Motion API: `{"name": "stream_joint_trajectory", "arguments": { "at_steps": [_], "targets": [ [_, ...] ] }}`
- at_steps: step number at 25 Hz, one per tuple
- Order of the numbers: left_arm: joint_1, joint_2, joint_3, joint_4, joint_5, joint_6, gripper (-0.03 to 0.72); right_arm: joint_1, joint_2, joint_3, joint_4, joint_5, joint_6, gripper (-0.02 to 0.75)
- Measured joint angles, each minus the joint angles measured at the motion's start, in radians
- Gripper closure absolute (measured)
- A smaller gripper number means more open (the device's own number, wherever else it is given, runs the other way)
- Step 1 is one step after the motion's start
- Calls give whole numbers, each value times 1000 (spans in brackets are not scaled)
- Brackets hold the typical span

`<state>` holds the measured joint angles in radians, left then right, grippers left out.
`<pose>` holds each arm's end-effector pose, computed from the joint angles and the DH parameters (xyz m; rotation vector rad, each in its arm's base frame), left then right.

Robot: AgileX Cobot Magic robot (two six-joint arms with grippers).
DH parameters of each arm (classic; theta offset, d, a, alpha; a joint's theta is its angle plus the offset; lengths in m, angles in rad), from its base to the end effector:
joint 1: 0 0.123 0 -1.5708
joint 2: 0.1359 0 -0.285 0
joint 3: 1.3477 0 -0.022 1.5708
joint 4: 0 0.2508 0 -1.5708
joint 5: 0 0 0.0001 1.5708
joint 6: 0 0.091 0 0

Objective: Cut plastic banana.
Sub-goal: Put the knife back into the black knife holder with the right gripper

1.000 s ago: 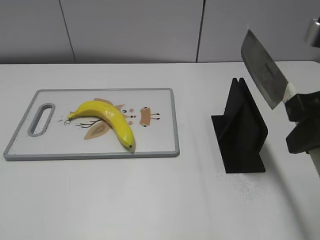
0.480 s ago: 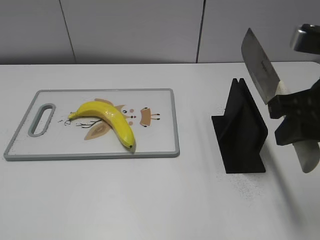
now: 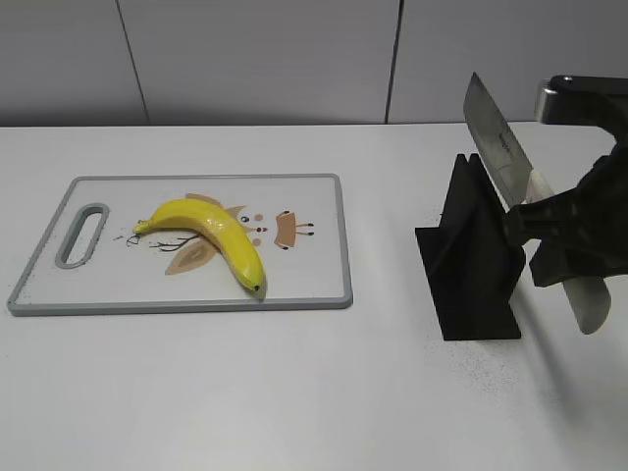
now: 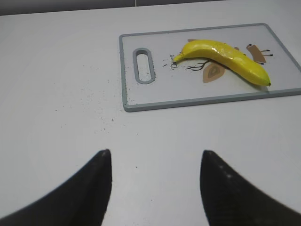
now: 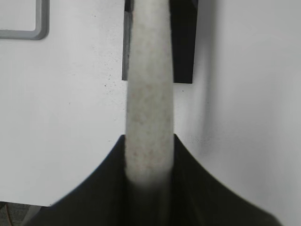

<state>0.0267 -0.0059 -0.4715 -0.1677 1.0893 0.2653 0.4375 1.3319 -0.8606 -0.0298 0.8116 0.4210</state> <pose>-0.0040 -0.0136 0.2680 0.2563 2.0677 -0.0250 0.2225 0.1019 0.2482 -0.0458 2.7836 0.1876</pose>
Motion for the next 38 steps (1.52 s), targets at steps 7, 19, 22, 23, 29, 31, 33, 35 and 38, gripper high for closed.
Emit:
{"name": "stream_joint_trajectory", "arguments": {
  "at_steps": [7,19,22,23,29,31,33,35,38],
  "targets": [
    [0,0,1,-1,0,0,109,0,50,0,-17,-8,0,578],
    [0,0,2,-1,0,0,110,0,136,0,-26,-34,0,577],
    [0,0,2,-1,0,0,110,0,136,0,-17,-35,0,578],
    [0,0,2,-1,0,0,110,0,137,0,-9,-35,0,575],
    [0,0,2,-1,0,0,110,0,137,-12,30,-25,0,230],
    [0,0,2,-1,0,0,110,0,137,-31,30,-6,-4,156],
    [0,0,2,-1,0,0,110,0,132,-60,30,42,-18,124],
    [0,0,2,-1,0,0,110,0,109,-89,30,96,-59,116],
    [0,0,2,-1,0,0,110,0,40,-102,30,174,-138,115]
  ]
}}
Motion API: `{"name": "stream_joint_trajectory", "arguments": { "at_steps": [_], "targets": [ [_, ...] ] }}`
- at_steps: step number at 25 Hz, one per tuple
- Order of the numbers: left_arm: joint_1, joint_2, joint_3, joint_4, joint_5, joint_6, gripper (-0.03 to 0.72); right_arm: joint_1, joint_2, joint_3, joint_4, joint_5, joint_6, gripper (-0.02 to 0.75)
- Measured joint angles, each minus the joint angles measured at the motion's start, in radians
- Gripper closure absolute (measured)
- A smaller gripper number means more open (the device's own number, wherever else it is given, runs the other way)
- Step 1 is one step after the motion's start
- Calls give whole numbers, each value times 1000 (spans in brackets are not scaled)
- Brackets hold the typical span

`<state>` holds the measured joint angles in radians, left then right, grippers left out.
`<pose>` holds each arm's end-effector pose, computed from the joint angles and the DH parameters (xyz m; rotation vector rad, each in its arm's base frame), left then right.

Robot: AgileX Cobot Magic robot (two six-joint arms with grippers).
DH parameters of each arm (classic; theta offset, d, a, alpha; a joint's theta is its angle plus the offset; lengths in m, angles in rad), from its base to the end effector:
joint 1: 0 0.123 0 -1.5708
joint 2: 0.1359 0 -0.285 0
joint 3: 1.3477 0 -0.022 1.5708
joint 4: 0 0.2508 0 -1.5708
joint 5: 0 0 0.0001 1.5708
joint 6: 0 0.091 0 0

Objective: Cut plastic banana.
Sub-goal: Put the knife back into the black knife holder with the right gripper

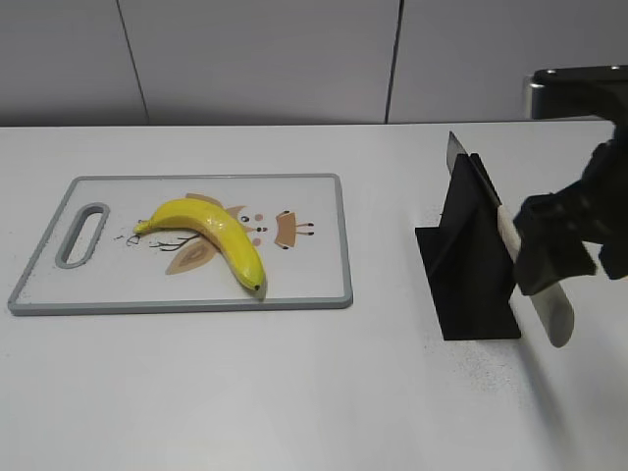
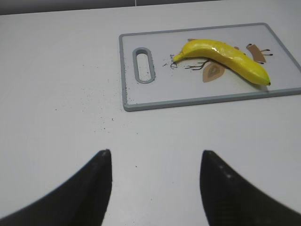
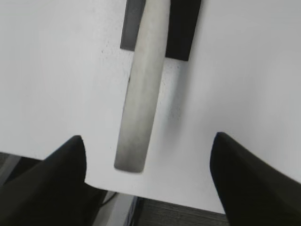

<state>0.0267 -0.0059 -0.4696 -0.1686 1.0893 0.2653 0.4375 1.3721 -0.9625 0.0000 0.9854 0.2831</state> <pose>-0.0038 -0.0136 0.2675 0.2564 2.0694 -0.0264 0.2269 0.1061 0.2609 -0.2231 2.8838 0.1349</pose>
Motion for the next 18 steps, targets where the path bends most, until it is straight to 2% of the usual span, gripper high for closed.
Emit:
{"name": "stream_joint_trajectory", "arguments": {
  "at_steps": [3,10,18],
  "targets": [
    [0,0,0,0,0,0,110,0,-115,33,0,70,-86,119],
    [0,0,0,0,0,0,111,0,-583,276,-25,88,-251,143],
    [0,0,0,0,0,0,113,0,-1068,441,-38,82,-314,147]
  ]
}}
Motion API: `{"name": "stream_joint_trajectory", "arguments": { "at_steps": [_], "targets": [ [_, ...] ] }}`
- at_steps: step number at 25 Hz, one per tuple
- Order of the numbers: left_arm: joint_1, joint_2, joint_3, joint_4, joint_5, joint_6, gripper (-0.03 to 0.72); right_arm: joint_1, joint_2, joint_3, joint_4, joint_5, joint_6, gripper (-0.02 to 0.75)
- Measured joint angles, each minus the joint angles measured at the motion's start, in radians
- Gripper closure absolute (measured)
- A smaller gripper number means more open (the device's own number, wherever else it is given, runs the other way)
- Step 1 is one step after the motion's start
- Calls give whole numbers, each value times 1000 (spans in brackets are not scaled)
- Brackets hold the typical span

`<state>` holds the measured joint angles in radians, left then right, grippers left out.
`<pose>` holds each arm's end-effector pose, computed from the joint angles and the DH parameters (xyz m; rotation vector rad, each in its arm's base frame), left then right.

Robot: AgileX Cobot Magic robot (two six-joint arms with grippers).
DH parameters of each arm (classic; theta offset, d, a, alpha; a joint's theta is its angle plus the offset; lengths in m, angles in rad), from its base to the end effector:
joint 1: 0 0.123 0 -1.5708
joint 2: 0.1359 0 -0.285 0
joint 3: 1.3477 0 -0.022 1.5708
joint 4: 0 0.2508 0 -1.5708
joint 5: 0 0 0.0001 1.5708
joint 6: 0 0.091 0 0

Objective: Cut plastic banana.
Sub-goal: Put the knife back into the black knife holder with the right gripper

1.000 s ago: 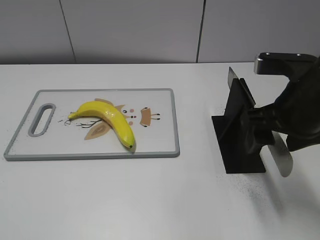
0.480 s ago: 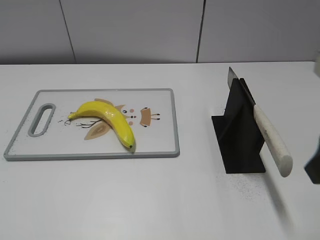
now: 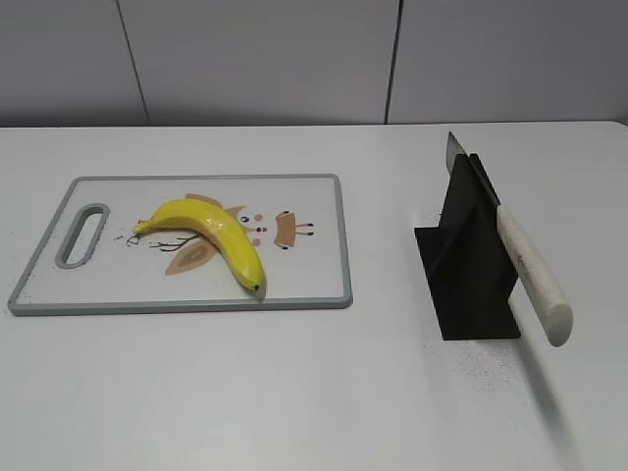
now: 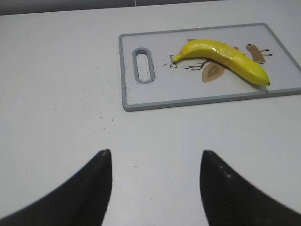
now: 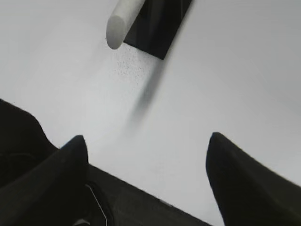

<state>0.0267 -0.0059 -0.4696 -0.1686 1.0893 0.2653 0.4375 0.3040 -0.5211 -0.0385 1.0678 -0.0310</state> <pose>-0.0038 -0.0136 0.2675 0.2564 2.0694 -0.0264 0.0380 0.0144 0.2776 -0.5475 2.2736 0.1539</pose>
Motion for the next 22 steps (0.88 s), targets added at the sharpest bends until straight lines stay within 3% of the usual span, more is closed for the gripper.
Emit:
{"name": "stream_joint_trajectory", "arguments": {
  "at_steps": [8,15,22],
  "targets": [
    [0,0,0,0,0,0,132,0,-282,18,23,-18,-3,149],
    [0,0,1,-1,0,0,133,-11,-310,18,29,-18,-3,149],
    [0,0,1,-1,0,0,140,-190,-310,18,31,-18,-4,149]
  ]
}}
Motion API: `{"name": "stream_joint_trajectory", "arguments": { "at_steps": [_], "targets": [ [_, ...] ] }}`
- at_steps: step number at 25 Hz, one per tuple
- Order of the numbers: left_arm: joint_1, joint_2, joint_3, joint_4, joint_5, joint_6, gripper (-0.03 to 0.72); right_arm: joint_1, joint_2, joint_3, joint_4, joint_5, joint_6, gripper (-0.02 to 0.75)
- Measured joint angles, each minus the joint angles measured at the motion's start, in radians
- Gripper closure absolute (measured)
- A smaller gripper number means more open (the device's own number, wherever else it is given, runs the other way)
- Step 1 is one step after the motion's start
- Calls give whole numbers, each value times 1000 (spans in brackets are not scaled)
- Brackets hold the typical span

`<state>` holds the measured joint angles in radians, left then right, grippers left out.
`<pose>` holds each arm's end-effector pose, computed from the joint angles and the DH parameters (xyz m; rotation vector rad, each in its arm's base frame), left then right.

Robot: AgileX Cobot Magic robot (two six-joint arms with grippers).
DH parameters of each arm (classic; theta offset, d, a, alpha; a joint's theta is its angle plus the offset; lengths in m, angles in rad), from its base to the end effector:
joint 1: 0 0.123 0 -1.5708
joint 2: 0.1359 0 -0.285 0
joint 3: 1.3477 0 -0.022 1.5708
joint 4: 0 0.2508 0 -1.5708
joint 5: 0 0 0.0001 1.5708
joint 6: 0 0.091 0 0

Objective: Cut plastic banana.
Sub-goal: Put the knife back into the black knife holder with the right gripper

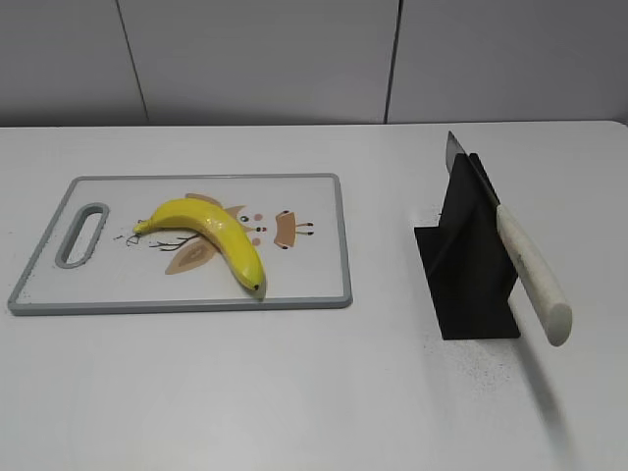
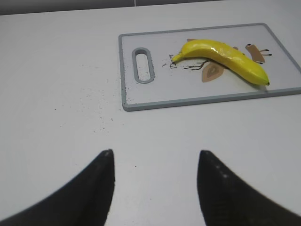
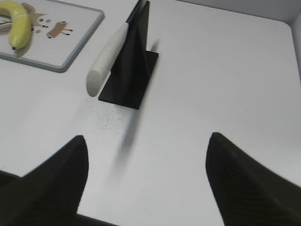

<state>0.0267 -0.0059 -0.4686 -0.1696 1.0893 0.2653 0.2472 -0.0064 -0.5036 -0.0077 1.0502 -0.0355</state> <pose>-0.0037 -0.0137 0.2672 0.2564 2.0703 -0.0278 -0.0055 -0.0020 0.2791 -0.2851 2.0059 0.1247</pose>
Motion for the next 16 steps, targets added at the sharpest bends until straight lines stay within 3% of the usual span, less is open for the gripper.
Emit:
{"name": "stream_joint_trajectory", "arguments": {
  "at_steps": [7,16],
  "targets": [
    [0,0,0,0,0,0,146,-116,0,0,0,0,0,149],
    [0,0,0,0,0,0,147,-120,0,0,0,-1,0,149]
  ]
}}
